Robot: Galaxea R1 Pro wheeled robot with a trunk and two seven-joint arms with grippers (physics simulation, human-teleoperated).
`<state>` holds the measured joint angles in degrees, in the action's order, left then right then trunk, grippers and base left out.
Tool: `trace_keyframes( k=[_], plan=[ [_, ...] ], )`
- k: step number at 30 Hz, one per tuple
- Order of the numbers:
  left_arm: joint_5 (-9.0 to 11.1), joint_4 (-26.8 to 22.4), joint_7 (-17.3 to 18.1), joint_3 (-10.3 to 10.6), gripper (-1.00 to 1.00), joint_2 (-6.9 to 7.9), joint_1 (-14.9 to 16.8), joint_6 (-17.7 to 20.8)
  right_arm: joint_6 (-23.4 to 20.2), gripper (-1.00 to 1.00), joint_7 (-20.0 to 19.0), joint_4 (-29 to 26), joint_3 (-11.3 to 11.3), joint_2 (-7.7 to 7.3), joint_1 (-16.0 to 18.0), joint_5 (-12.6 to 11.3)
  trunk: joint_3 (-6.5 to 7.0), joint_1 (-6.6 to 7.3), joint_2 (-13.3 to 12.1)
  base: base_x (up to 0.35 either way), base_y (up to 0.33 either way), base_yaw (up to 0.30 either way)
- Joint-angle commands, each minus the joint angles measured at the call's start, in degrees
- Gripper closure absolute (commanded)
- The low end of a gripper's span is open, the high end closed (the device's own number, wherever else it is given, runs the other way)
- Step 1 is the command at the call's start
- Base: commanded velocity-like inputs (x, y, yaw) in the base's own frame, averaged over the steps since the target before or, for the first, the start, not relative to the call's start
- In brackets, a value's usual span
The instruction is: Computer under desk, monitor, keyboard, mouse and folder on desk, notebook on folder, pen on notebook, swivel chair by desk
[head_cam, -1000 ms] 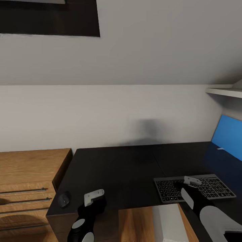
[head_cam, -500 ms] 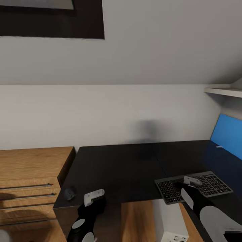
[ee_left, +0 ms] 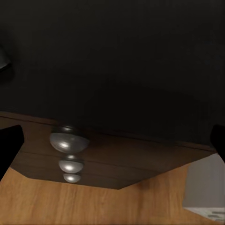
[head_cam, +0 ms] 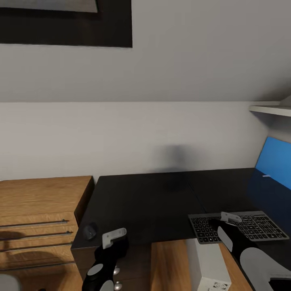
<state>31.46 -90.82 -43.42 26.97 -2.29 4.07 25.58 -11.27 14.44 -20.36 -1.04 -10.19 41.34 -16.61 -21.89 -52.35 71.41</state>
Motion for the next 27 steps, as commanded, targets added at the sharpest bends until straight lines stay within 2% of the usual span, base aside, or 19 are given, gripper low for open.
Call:
trace_keyframes(
  k=[1,16,21,27],
  plan=[
    [0.4,-0.1,-0.4,0.2,-1.0,0.01,0.1,0.2,-0.3,-1.0,0.1,1.2,-0.2,-0.01,0.0,-0.9,-0.08,-0.01,0.0,-0.006,0.001,0.0],
    [0.3,1.1,-0.4,0.6,-1.0,-0.15,0.1,0.2,-0.3,-1.0,0.1,1.2,-0.2,-0.01,0.0,-0.9,-0.08,-0.01,0.0,-0.053,0.073,0.0],
    [0.2,1.1,-0.4,3.9,-1.0,-0.03,0.1,0.1,-0.3,-1.0,0.1,1.1,-0.2,-0.01,0.0,-0.9,-0.08,-0.01,0.0,-0.001,0.001,0.0],
    [0.2,1.1,-0.4,4.9,-1.0,0.0,0.1,0.0,-0.1,-1.0,0.0,1.1,-0.2,-0.01,0.0,-1.0,-0.08,-0.01,0.0,0.0,0.0,0.0]
  ],
)
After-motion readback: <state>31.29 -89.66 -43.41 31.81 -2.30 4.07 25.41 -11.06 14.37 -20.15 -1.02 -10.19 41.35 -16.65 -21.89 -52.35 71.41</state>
